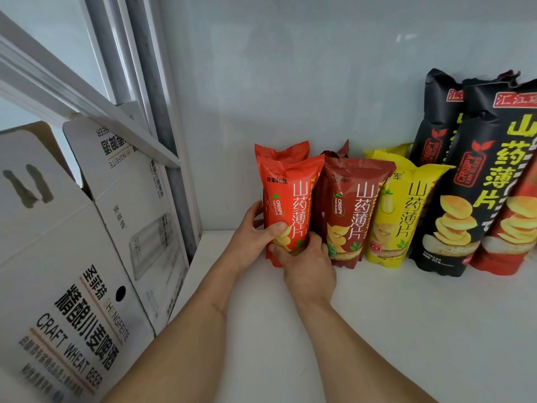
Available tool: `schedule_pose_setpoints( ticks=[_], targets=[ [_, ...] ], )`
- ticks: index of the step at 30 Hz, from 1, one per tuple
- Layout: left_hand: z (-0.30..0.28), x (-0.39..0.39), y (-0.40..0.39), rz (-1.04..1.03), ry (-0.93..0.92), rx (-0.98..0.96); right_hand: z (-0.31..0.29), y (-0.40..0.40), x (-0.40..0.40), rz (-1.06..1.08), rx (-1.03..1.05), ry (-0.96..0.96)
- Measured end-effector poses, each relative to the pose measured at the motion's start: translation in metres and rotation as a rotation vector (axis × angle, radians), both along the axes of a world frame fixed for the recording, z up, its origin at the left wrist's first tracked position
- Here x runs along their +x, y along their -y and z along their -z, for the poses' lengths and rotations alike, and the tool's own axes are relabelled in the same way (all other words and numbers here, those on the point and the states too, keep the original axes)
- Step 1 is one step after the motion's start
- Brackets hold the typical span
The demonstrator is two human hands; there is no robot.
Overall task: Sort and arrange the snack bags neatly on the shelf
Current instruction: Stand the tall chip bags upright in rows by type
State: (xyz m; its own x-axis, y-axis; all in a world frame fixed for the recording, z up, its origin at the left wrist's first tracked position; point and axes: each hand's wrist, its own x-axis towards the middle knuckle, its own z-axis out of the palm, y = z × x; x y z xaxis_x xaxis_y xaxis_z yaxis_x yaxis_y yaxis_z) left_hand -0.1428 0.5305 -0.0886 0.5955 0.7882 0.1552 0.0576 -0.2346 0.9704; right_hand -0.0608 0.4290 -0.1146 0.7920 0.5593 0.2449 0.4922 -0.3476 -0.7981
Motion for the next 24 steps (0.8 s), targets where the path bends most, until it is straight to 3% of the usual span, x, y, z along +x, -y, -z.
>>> schedule_pose_setpoints(
  ticks=[6,11,16,19,24],
  targets=[
    [0.009,-0.014,0.016,-0.079,-0.144,0.028,-0.002,0.025,0.004,-0.066,0.000,-0.044],
    [0.005,-0.029,0.056,-0.222,-0.299,0.099,0.003,0.069,0.019,-0.182,-0.089,0.160],
    [0.001,-0.028,0.121,-0.397,-0.627,0.447,-0.001,0.128,0.041,-0.261,-0.286,0.443],
    [0.000,-0.009,0.170,-0.349,-0.800,0.728,-0.004,0.169,0.061,-0.276,-0.368,0.588],
    [0.002,0.038,0.243,-0.210,-0.814,1.051,-0.011,0.243,0.101,-0.250,-0.448,0.775]
  ],
)
